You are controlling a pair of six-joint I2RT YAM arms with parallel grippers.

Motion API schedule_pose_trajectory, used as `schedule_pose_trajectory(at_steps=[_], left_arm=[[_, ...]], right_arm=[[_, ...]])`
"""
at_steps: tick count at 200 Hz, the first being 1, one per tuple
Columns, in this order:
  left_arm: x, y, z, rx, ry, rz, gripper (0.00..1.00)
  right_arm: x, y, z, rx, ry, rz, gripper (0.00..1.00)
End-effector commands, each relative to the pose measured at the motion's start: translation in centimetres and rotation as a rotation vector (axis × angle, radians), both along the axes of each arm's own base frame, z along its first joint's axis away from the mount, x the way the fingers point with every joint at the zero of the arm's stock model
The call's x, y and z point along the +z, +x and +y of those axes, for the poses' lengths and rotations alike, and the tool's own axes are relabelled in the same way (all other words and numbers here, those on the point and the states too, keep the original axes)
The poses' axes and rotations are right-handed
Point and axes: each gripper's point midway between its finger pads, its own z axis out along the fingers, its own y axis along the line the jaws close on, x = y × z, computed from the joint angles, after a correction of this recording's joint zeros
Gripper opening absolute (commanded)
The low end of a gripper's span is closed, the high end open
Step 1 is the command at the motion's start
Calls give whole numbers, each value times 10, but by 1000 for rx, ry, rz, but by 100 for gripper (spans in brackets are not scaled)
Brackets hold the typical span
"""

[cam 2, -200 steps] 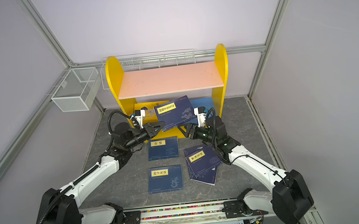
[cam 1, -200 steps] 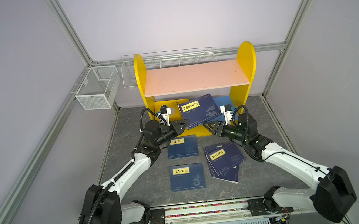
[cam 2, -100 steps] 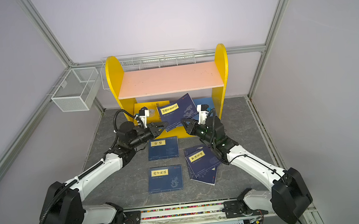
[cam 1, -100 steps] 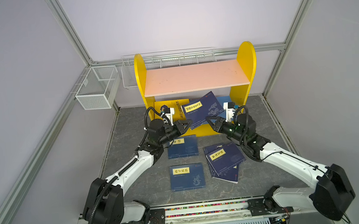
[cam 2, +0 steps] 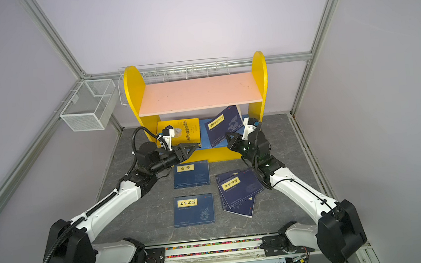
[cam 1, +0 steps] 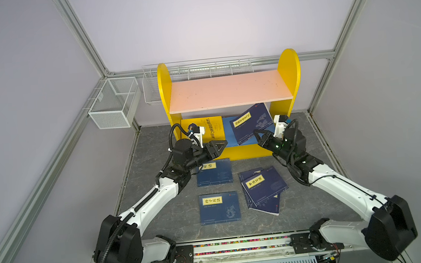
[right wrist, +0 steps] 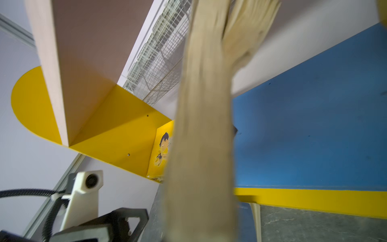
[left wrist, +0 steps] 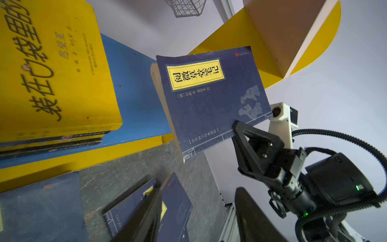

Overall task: Stacking books/files
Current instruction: Pick up the book, then place the book on the bookshelf.

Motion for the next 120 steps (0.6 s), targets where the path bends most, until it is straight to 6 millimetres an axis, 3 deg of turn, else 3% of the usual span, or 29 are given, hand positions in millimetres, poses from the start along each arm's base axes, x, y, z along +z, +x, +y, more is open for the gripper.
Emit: schedule_pose_trajectory(at_steps=[1, 43, 100, 120], left_arm=[[9, -3, 8, 36, 49, -42, 58], [1, -8, 22, 82, 124, -42, 58], [-3, -13, 32, 110, 165, -52, 58], [-3, -14, 34, 114, 168, -57, 58]], right_arm=[[34, 4, -10, -24, 16, -98, 7], [23, 24, -18, -81, 38, -57, 7], [8, 50, -8, -97, 120, 4, 9], [-3, 56, -15, -150, 99, 49, 9]])
